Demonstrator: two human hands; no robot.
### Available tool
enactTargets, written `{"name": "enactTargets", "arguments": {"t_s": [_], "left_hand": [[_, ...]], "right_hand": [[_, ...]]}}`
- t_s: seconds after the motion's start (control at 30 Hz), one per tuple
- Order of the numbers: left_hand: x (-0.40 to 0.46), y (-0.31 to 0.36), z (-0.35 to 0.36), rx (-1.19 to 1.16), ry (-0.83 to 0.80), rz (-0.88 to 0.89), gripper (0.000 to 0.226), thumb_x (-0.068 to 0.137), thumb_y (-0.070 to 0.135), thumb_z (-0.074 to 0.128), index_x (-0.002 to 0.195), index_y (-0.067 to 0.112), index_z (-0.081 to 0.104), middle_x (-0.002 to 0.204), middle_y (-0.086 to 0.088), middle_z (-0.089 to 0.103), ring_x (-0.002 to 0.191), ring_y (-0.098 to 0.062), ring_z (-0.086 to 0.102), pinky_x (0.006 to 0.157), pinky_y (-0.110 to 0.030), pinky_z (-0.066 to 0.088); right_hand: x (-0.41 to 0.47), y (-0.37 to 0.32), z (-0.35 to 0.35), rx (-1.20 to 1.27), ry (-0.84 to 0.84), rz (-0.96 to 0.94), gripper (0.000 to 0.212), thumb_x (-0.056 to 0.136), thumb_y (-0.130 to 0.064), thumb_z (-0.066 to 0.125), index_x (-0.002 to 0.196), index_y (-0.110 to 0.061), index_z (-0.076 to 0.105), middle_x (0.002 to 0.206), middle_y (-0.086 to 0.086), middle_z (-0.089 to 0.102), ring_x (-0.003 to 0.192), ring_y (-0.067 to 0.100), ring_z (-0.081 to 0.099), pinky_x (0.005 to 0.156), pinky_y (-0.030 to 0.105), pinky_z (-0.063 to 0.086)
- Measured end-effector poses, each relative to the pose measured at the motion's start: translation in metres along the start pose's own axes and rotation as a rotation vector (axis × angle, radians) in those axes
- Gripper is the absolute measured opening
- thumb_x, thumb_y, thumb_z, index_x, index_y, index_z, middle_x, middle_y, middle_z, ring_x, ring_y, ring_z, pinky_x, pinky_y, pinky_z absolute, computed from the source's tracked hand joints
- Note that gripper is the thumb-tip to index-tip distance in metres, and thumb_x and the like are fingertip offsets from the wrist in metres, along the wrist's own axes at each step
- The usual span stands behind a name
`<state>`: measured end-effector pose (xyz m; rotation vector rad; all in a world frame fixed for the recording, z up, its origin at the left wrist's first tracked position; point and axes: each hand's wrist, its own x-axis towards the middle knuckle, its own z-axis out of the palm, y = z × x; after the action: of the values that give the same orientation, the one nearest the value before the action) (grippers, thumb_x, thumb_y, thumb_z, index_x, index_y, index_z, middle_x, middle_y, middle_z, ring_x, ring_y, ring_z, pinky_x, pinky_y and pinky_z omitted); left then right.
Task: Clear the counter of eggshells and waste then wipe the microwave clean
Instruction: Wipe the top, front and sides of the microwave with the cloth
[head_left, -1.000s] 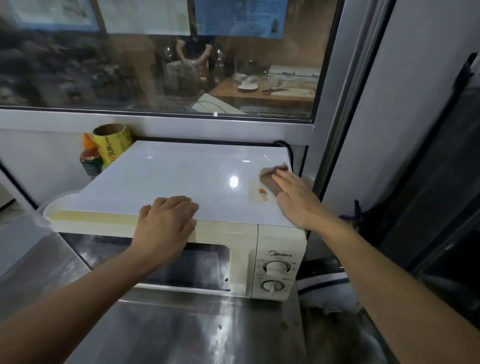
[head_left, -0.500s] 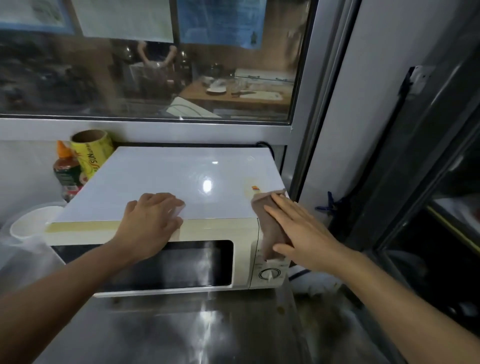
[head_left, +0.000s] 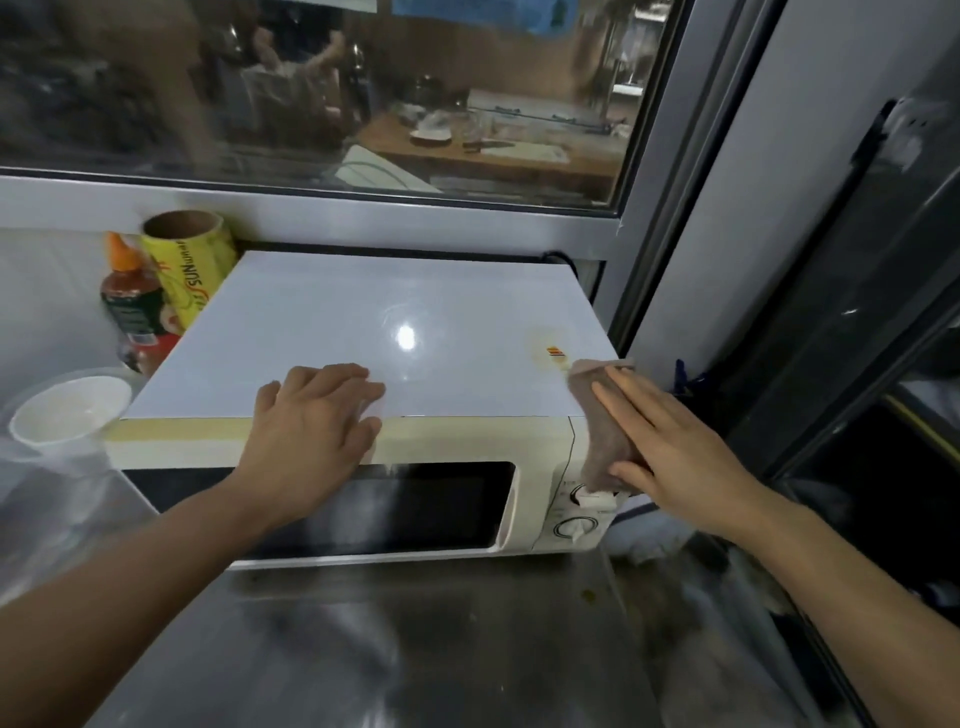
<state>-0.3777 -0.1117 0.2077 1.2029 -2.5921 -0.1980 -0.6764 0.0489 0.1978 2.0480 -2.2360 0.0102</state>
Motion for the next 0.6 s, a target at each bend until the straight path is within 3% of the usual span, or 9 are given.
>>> {"name": "enactTargets", "arguments": {"t_s": [0.17, 0.27, 0.43, 0.6], "left_hand": [[0.003, -0.008, -0.004, -0.03, -0.047, 0.049, 0.058, 0.082, 0.046, 0.026, 0.131, 0.027, 0.049, 0.143, 0.008, 0.042, 0.128, -0.022, 0.037, 0.104, -0.043, 0.028], [-0.004, -0.021, -0.011, -0.092, 0.003, 0.032, 0.043, 0.09, 0.037, 0.038, 0.128, 0.023, 0.052, 0.138, 0.005, 0.048, 0.127, -0.023, 0.04, 0.103, -0.044, 0.028], [-0.022, -0.054, -0.021, -0.03, 0.082, -0.081, 0.03, 0.09, 0.018, 0.054, 0.119, 0.017, 0.061, 0.132, -0.002, 0.055, 0.123, -0.029, 0.044, 0.102, -0.049, 0.031], [-0.026, -0.061, -0.021, -0.048, 0.094, -0.118, 0.032, 0.092, 0.025, 0.044, 0.119, 0.02, 0.061, 0.132, 0.0, 0.054, 0.122, -0.03, 0.044, 0.102, -0.049, 0.031]], "right_hand": [[0.036, -0.072, 0.0, -0.014, 0.057, -0.095, 0.089, 0.082, -0.042, 0.063, 0.149, -0.013, 0.013, 0.156, 0.015, 0.013, 0.144, 0.029, 0.014, 0.112, 0.032, 0.003], [0.061, -0.128, 0.003, 0.066, 0.154, -0.153, 0.086, 0.072, -0.04, 0.074, 0.14, -0.008, 0.032, 0.146, 0.019, 0.035, 0.134, 0.036, 0.035, 0.107, 0.037, 0.018], [0.079, -0.164, 0.006, 0.059, 0.2, -0.231, 0.078, 0.08, -0.04, 0.068, 0.142, -0.009, 0.032, 0.149, 0.016, 0.032, 0.138, 0.033, 0.03, 0.111, 0.039, 0.014], [0.052, -0.092, -0.004, -0.061, 0.102, -0.161, 0.08, 0.089, -0.051, 0.049, 0.149, -0.017, 0.009, 0.158, 0.007, 0.005, 0.145, 0.018, 0.004, 0.111, 0.03, -0.016]]}}
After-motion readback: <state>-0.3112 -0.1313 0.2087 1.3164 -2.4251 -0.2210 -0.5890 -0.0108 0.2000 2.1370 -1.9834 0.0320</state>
